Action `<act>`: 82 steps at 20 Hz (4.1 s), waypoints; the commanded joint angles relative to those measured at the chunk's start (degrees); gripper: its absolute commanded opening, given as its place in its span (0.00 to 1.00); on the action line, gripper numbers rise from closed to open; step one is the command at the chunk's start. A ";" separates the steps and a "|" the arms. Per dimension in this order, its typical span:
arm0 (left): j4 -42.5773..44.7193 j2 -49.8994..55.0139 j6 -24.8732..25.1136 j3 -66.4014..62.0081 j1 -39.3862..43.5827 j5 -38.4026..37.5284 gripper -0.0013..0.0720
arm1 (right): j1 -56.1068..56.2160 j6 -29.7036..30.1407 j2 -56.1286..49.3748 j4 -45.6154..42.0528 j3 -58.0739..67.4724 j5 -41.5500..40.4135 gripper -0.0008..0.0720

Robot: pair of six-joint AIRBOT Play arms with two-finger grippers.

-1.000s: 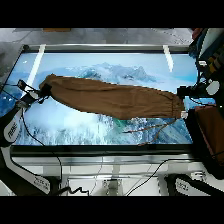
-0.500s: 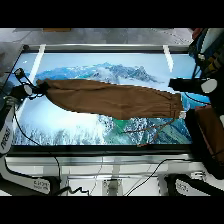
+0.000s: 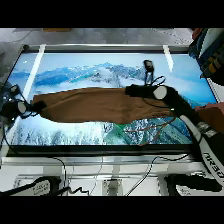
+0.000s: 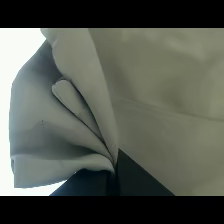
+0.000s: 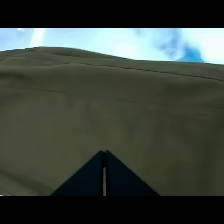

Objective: Fold the clothes and pants, and hang the long-sleeved shirts on hangers.

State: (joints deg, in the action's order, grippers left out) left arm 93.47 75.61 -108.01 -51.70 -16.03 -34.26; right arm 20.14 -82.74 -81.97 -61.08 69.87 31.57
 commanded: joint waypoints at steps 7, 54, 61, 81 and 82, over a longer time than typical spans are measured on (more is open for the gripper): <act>-8.76 -3.82 -6.60 5.90 -9.14 -5.55 0.84 | 4.79 -0.44 -1.42 1.07 0.00 -3.15 0.04; -63.98 10.47 46.31 6.36 -16.83 16.04 0.28 | 4.81 2.64 -1.44 2.08 0.02 -0.02 0.04; -63.95 3.69 55.45 0.79 -15.26 9.53 0.05 | 5.79 2.27 -8.63 9.60 8.55 -3.34 0.04; -63.98 -26.69 59.41 0.68 2.67 2.93 0.05 | 31.80 -6.43 -46.53 18.56 47.21 -3.19 0.04; -63.95 -26.60 59.43 0.68 3.34 2.95 0.05 | 31.30 -6.40 -46.42 18.29 47.21 -2.78 0.04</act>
State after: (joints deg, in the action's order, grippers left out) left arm 29.52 50.48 -48.62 -51.00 -15.22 -31.33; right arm 50.39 -87.55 -127.22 -42.33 116.07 30.85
